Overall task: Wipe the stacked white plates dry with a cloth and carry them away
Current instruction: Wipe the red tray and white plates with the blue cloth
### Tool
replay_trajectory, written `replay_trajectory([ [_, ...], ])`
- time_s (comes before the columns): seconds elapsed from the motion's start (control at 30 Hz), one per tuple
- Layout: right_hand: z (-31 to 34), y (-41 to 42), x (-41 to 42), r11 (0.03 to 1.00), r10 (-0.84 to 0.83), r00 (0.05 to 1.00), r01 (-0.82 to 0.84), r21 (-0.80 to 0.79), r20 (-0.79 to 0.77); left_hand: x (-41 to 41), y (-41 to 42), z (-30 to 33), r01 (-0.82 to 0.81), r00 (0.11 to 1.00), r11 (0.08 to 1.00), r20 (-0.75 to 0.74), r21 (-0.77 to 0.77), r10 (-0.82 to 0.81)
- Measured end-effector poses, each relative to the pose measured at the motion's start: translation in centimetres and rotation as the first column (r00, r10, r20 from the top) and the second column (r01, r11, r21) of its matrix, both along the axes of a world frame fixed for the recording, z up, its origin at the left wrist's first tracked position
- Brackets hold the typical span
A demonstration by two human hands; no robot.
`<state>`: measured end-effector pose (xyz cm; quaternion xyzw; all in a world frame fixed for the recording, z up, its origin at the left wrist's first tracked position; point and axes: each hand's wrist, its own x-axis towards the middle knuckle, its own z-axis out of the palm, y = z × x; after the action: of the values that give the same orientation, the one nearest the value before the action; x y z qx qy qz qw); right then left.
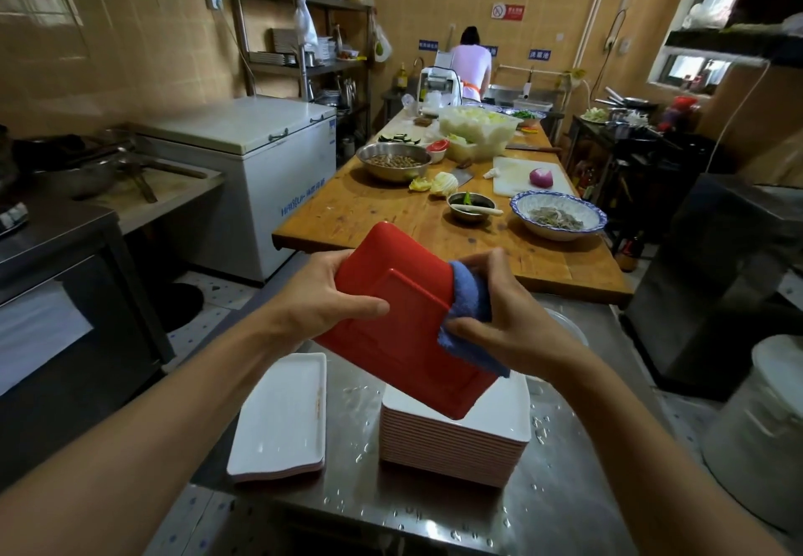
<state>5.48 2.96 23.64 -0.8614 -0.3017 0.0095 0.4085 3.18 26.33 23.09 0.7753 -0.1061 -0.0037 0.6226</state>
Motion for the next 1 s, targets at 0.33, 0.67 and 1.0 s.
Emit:
replay_trajectory([
  [0.33, -1.2, 3.4, 0.3, 0.988, -0.102, 0.874, 0.144, -0.052, 0.475, -1.7, 1.2, -0.1, -0.091, 0.995, 0.977, -0.068, -0.195, 0.079],
  [0.67, -4.7, 1.5, 0.4, 0.977, -0.208, 0.946, 0.188, 0.102, 0.247, -1.9, 1.6, -2.3, -0.289, 0.945, 0.879, -0.26, -0.38, 0.198],
  [1.0, -8.2, 0.6, -2.5, 0.984, -0.152, 0.857, 0.179, -0.007, 0.493, -1.6, 0.1, -3.2, -0.557, 0.773, 0.702, -0.585, -0.444, 0.244],
])
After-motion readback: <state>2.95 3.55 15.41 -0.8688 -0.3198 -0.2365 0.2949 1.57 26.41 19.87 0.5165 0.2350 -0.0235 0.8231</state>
